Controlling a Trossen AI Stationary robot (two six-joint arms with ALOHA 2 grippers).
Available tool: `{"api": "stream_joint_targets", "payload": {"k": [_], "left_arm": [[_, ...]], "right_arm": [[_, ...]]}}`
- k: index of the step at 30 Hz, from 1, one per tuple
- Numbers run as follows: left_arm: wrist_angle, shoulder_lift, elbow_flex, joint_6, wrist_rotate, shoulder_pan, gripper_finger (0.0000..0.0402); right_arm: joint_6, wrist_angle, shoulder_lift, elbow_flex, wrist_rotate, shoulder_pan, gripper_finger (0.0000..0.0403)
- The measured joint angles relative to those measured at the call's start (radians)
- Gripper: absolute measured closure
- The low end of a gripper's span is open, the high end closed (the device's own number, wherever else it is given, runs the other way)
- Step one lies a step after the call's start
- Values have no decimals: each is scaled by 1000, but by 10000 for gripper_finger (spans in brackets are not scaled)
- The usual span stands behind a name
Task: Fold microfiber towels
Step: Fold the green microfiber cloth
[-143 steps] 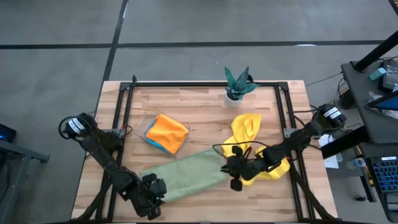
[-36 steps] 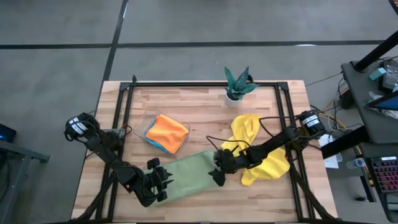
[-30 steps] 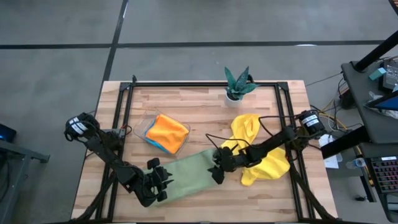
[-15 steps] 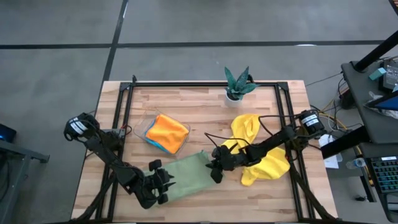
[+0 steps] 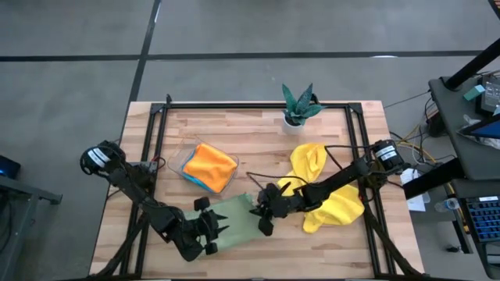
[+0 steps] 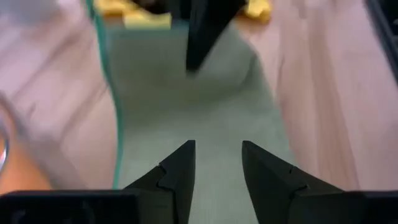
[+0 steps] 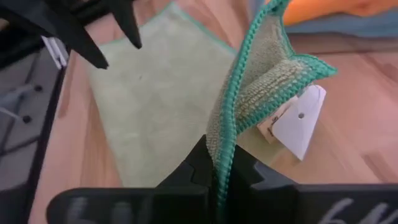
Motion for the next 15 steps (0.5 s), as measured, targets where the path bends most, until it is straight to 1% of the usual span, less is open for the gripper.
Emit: {"api": "stream_joint_targets", "payload": {"k": [4, 8, 10, 12, 15], "left_arm": [[78, -2, 28, 197, -6, 29, 245], [90, -4, 62, 362, -51, 49, 193], [79, -5, 62, 410, -52, 57, 170], [67, -6, 49, 425, -51, 58, 152], [43, -6, 34, 425, -47, 57, 141]], "right_arm": [[-58, -128, 51, 113, 0, 1, 394], [-127, -225, 113, 222, 0, 1, 394], [-155, -241, 138, 265, 1, 0, 394], [-179, -242, 163, 301, 0, 1, 394], [-223, -268, 199, 348, -7, 4, 394]]}}
